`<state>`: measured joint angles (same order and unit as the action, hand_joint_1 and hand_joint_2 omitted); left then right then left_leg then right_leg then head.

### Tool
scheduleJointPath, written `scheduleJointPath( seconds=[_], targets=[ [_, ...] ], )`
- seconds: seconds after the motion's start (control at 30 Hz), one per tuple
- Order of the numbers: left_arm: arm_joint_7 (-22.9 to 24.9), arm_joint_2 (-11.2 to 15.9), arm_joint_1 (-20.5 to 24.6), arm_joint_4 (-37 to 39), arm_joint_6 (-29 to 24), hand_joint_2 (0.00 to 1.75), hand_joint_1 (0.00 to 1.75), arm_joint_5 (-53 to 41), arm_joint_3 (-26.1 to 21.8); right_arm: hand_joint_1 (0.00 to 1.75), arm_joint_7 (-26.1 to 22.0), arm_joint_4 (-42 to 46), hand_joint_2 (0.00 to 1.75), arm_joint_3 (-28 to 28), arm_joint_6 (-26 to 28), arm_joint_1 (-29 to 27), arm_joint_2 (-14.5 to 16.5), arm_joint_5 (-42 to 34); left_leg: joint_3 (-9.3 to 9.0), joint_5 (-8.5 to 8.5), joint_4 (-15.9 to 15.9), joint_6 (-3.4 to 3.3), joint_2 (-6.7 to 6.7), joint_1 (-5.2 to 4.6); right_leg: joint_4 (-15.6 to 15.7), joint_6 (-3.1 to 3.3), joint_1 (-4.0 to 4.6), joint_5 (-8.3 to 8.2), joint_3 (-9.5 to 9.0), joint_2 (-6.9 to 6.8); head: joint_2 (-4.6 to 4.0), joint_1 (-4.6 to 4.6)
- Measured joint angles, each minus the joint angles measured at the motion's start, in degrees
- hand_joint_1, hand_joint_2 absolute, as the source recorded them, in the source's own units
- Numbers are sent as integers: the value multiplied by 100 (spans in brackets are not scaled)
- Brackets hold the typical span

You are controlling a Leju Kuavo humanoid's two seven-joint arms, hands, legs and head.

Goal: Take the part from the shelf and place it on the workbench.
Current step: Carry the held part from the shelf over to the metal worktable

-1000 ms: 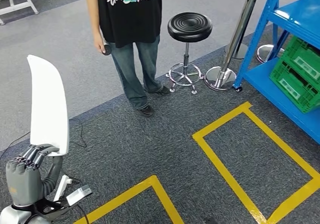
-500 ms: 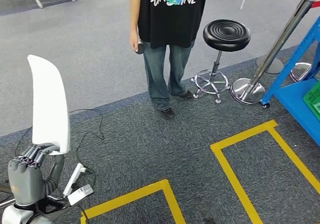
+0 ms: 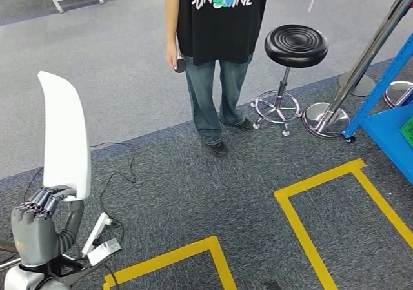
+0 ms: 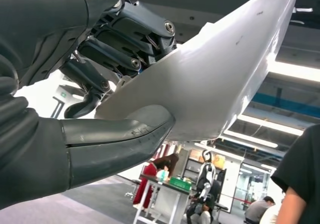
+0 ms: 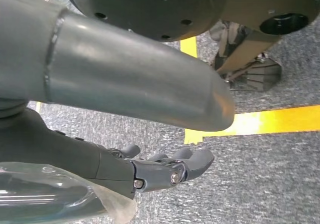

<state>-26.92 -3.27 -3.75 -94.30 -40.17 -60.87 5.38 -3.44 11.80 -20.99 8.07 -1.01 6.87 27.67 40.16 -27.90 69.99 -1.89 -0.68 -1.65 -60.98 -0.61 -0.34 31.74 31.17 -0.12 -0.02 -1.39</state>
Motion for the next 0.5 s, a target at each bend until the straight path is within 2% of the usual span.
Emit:
scheduleJointPath(
  seconds=[0.07,0.17,0.23,0.27,0.3,0.37,0.4,0.43,0.47,0.5],
  targets=[
    [25,15,7,-2,0,175,175,40,10,0,12,-3,0,-4,18,8,31,-7,-293,311,-638,-121,18,-99,49,-10,-12,27,-77,-8,0,-2],
    [43,32,21,-9,0,175,175,102,26,0,26,-7,0,-5,22,24,80,-10,-452,335,-974,-229,34,-181,154,-82,-58,5,-115,-45,1,4],
    [60,46,20,-17,-1,175,175,160,46,0,31,-7,0,-7,20,26,96,-11,-625,360,-1279,-258,46,-161,145,-99,-46,47,-108,-51,1,-1],
    [72,52,25,-20,-2,175,175,201,62,0,31,-7,0,-8,22,29,99,-13,-714,377,-1423,-269,50,-136,10,-109,-33,124,-40,-33,1,-7],
    [90,55,29,-21,-3,175,175,238,82,0,31,-7,0,-9,23,31,99,-14,-767,385,-1501,-261,55,-106,-254,-120,-27,242,108,-8,1,-16],
    [127,63,28,-15,-3,175,175,289,128,0,30,-7,0,-16,25,38,87,-15,-784,359,-1504,-259,50,-76,-929,-185,-37,469,527,17,0,-26],
    [142,68,21,-11,-3,175,175,299,154,0,30,-7,0,-24,26,35,75,-15,-785,333,-1482,-241,47,-59,-1146,-225,-49,480,696,17,0,-27],
    [151,73,16,-7,-2,175,175,307,178,0,30,-7,0,-33,25,30,60,-15,-786,302,-1451,-211,42,-36,-1170,-268,-64,382,774,15,0,-27],
    [157,77,13,-4,-2,175,175,315,200,0,30,-7,0,-41,23,22,44,-15,-787,262,-1403,-169,36,-5,-985,-314,-83,188,742,14,0,-27],
    [163,80,12,-4,-1,175,175,321,220,0,30,-7,0,-46,19,15,30,-15,-784,209,-1330,-119,31,31,-650,-366,-111,-38,625,13,0,-28]
  ],
)
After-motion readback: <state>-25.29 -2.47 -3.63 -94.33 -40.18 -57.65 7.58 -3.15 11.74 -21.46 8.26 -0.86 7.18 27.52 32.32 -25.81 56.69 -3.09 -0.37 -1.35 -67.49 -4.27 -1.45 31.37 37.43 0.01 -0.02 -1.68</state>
